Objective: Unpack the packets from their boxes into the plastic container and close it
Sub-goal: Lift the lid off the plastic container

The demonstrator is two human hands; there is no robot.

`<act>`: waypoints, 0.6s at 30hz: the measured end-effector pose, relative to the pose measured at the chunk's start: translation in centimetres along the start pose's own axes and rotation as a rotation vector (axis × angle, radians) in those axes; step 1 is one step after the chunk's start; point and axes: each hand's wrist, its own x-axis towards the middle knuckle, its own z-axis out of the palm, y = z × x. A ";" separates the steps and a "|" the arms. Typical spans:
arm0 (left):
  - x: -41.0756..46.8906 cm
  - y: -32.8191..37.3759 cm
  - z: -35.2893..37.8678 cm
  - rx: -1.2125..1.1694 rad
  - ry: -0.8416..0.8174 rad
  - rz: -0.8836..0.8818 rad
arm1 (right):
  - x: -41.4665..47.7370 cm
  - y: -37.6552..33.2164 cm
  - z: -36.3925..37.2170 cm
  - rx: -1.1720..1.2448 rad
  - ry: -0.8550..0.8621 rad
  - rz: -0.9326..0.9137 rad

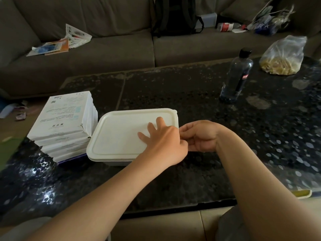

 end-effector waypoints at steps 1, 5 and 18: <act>0.0 -0.1 0.0 -0.017 0.006 -0.005 | 0.1 0.0 0.0 0.010 -0.014 -0.002; -0.2 -0.4 -0.2 -0.078 0.043 -0.006 | 0.2 0.1 -0.1 0.054 -0.068 -0.007; -0.4 -1.2 -1.3 -0.206 0.154 0.056 | 0.5 1.0 0.2 0.176 -0.253 -0.116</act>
